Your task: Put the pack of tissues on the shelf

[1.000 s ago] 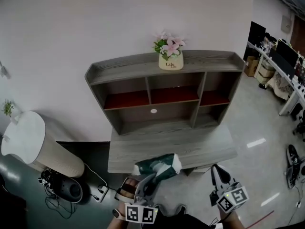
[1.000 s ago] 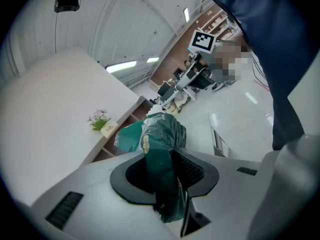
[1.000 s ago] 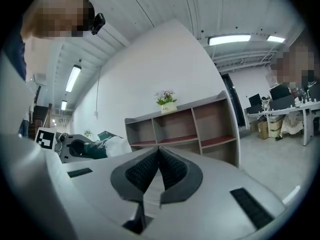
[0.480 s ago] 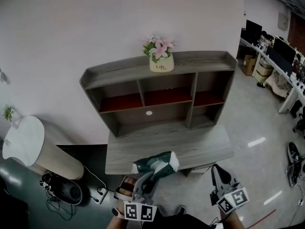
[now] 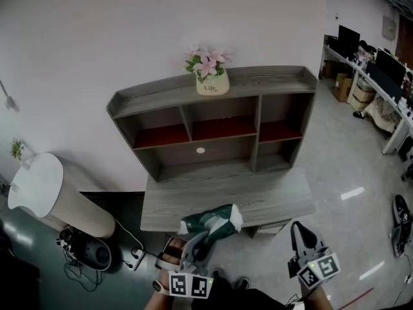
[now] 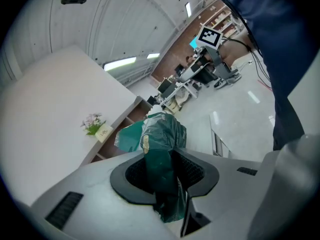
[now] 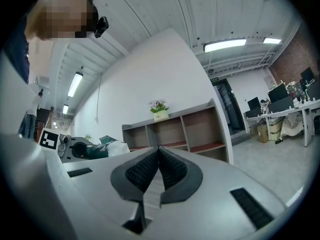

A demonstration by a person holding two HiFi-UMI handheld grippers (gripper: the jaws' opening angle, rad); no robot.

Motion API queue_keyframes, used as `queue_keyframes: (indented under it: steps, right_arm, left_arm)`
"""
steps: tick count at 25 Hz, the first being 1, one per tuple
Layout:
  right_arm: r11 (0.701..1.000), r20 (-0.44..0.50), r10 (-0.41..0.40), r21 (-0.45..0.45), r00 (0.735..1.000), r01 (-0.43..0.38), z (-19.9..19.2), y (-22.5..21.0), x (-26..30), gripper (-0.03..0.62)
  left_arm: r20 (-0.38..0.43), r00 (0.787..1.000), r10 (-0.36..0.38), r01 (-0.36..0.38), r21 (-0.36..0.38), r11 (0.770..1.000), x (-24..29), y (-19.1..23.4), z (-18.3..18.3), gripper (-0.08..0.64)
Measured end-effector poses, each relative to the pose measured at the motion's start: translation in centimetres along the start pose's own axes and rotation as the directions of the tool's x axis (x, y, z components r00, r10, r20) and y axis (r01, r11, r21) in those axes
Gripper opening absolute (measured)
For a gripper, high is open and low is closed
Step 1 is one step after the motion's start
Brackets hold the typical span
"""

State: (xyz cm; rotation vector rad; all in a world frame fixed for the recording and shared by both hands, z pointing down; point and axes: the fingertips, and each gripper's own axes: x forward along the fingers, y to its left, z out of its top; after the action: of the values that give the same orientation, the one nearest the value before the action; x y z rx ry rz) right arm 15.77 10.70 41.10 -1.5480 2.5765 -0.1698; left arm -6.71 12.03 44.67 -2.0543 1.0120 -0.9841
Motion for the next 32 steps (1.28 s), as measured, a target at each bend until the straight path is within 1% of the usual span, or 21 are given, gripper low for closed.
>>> queue_keyframes:
  steps: [9,15,23,32]
  right_arm:
    - [1.0,-0.015,-0.021,0.018,1.0,0.021,-0.4,-2.0,0.0,0.011]
    - [0.999,-0.021,-0.036,0.025,0.999,0.037,-0.7,-3.0,0.9,0.011]
    - [0.998,-0.034,-0.058,0.01,0.998,0.059,-0.5,-4.3,3.6,0.011]
    - [0.995,-0.035,-0.1,-0.011,0.994,0.1,0.1,-6.0,7.4,0.011]
  left_arm:
    - [-0.01,1.0,-0.012,0.012,0.016,1.0,1.9,0.3,0.5,0.124]
    - [-0.009,1.0,-0.025,0.026,0.03,0.999,3.5,0.9,0.3,0.124]
    - [0.009,0.999,-0.037,0.037,0.036,0.999,6.4,2.6,-0.6,0.124]
    - [0.052,0.998,-0.041,0.038,0.051,0.998,10.9,5.8,-1.5,0.124]
